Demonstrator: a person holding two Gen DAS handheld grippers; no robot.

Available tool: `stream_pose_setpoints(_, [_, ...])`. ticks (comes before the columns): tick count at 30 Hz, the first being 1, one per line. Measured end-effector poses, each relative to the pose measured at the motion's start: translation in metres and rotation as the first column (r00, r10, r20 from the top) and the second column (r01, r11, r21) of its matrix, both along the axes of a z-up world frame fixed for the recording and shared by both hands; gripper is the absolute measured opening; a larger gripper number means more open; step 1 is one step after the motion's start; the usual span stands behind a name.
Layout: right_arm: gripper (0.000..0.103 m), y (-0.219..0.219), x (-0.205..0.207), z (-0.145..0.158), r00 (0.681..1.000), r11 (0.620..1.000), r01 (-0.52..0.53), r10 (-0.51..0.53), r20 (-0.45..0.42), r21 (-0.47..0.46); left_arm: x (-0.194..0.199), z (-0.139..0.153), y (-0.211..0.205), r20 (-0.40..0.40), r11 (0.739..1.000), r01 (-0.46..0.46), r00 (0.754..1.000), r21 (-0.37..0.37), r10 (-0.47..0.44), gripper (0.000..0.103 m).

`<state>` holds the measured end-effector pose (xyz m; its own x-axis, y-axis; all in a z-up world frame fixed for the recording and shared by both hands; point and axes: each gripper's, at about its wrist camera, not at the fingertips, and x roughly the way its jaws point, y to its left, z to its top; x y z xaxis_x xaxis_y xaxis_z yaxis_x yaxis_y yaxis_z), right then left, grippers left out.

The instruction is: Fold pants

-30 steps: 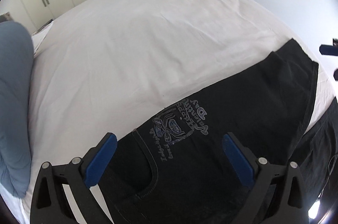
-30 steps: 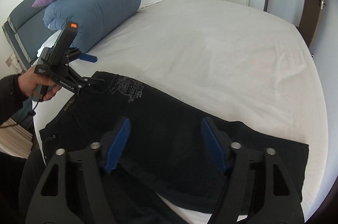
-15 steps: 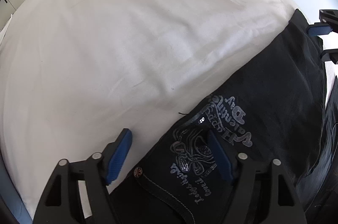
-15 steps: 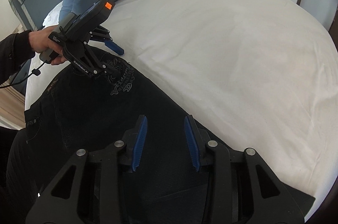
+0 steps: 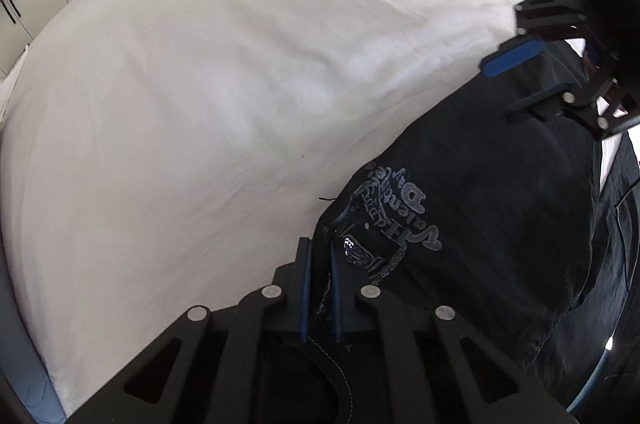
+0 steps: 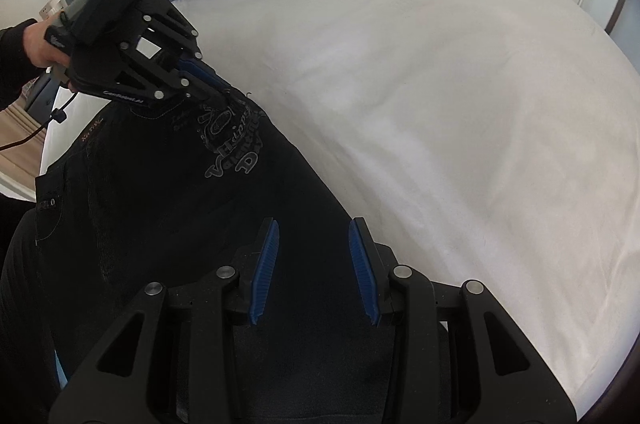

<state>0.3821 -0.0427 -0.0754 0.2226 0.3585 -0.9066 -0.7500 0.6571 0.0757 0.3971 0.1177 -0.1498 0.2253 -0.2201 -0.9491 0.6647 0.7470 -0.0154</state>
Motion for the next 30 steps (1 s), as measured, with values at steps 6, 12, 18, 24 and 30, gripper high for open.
stream_pose_setpoints(6, [0.036, 0.023, 0.019, -0.001, 0.998, 0.998, -0.06, 0.06, 0.011, -0.022, -0.04, 0.026, 0.017, 0.106, 0.999, 0.024, 0.994, -0.025, -0.021, 0.008])
stream_pose_setpoints(12, [0.036, 0.045, 0.039, -0.005, 0.992, 0.988, -0.125, 0.127, 0.022, -0.088, -0.061, 0.037, 0.018, 0.144, 0.998, 0.047, 0.989, -0.042, -0.04, 0.008])
stream_pose_setpoints(18, [0.025, 0.044, 0.048, -0.012, 0.989, 0.978, -0.149, 0.148, -0.017, -0.143, -0.069, 0.037, 0.013, 0.151, 0.997, 0.039, 0.988, -0.07, -0.028, 0.008])
stream_pose_setpoints(24, [0.008, 0.035, 0.059, -0.011, 0.993, 0.982, -0.119, 0.113, -0.043, -0.147, -0.079, 0.04, 0.011, 0.166, 0.995, 0.023, 0.986, -0.101, -0.006, 0.008])
stream_pose_setpoints(30, [0.004, 0.017, 0.067, 0.001, 0.992, 0.997, 0.078, -0.08, -0.102, -0.025, -0.087, 0.05, 0.025, 0.185, 0.992, -0.011, 0.982, -0.124, 0.033, 0.008])
